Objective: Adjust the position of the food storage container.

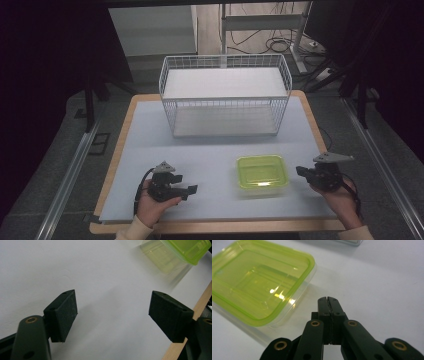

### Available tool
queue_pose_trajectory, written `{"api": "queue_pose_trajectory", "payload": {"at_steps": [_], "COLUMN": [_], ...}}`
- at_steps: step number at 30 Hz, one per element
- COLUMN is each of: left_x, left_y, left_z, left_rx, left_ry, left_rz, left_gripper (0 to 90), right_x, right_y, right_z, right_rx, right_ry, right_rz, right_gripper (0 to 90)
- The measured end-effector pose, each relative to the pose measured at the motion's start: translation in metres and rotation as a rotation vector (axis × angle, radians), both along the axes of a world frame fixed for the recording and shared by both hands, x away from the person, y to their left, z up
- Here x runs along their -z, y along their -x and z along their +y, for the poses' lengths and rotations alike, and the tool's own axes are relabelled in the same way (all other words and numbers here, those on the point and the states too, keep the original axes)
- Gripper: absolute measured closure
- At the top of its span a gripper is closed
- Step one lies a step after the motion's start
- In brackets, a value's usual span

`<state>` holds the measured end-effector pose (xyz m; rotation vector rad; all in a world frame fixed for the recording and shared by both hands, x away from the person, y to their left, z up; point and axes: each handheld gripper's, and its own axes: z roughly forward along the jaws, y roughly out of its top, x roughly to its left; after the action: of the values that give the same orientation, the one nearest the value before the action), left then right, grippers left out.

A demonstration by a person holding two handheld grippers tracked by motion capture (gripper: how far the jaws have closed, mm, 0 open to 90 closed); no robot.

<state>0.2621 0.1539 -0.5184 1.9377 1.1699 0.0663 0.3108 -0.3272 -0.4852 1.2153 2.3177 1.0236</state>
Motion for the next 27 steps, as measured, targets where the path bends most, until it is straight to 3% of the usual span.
{"api": "queue_pose_trajectory", "payload": {"at_steps": [7,15,27], "left_x": [-0.001,-0.001,0.0], "left_y": [0.001,0.0,0.0], "left_z": [0.002,0.002,0.002], "left_rx": [0.0,0.006,0.004], "left_ry": [0.005,0.018,0.015], "left_rz": [-0.004,0.0,0.005], "left_gripper": [22.4,22.2,22.1], "right_x": [0.013,0.015,0.017], "right_y": [0.002,0.003,0.002], "right_z": [0.018,0.028,0.037], "right_rx": [-0.04,-0.059,-0.082], "right_ry": [0.037,0.069,0.05], "right_rz": [0.041,0.039,0.046], "right_gripper": [89.6,89.7,89.6]}}
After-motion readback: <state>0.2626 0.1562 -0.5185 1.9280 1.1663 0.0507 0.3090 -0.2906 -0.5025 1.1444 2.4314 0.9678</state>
